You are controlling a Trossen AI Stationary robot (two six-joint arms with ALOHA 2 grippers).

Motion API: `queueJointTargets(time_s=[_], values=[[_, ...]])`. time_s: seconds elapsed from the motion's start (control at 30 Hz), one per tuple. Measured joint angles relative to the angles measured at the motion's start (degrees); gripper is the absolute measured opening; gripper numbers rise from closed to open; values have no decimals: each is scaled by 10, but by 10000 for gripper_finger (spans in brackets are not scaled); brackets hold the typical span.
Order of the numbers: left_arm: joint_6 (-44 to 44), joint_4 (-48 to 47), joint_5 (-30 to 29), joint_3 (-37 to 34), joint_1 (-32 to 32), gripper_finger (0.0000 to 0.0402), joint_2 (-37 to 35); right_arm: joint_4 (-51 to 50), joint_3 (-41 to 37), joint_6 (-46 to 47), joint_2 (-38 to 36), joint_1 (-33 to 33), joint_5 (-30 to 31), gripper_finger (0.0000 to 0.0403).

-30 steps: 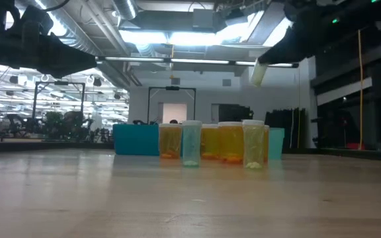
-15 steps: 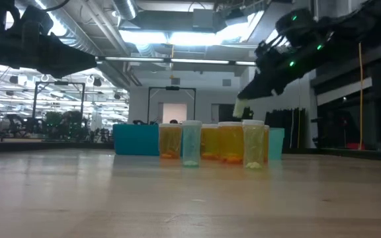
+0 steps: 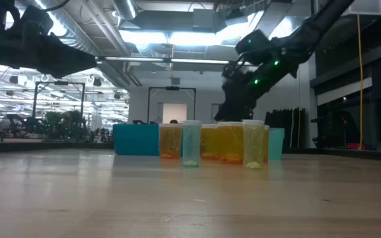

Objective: Pick and place medicine bottles into bin by pill shape (circle, oval)
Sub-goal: Put the yellow tablet bottle into the light blue bin

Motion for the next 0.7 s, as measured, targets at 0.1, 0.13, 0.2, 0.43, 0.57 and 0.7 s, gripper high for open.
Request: queueJointTargets(time_s=[0.1, 0.13, 0.2, 0.43, 0.57, 0.7], values=[[0, 0, 0, 0, 0, 195, 0, 1, 13, 10, 39, -8, 1, 109], [0, 0, 0, 0, 0, 195, 0, 0, 15, 14, 49, -11, 1, 110], [0, 0, 0, 0, 0, 195, 0, 5, 18, 17, 66, -15, 1, 114], [0, 0, 0, 0, 0, 195, 0, 19, 19, 24, 78, -17, 2, 123], [0, 0, 0, 0, 0, 195, 0, 20, 19, 14, 78, -17, 2, 141], [0, 0, 0, 0, 0, 195, 0, 18, 19, 14, 76, -17, 1, 167]])
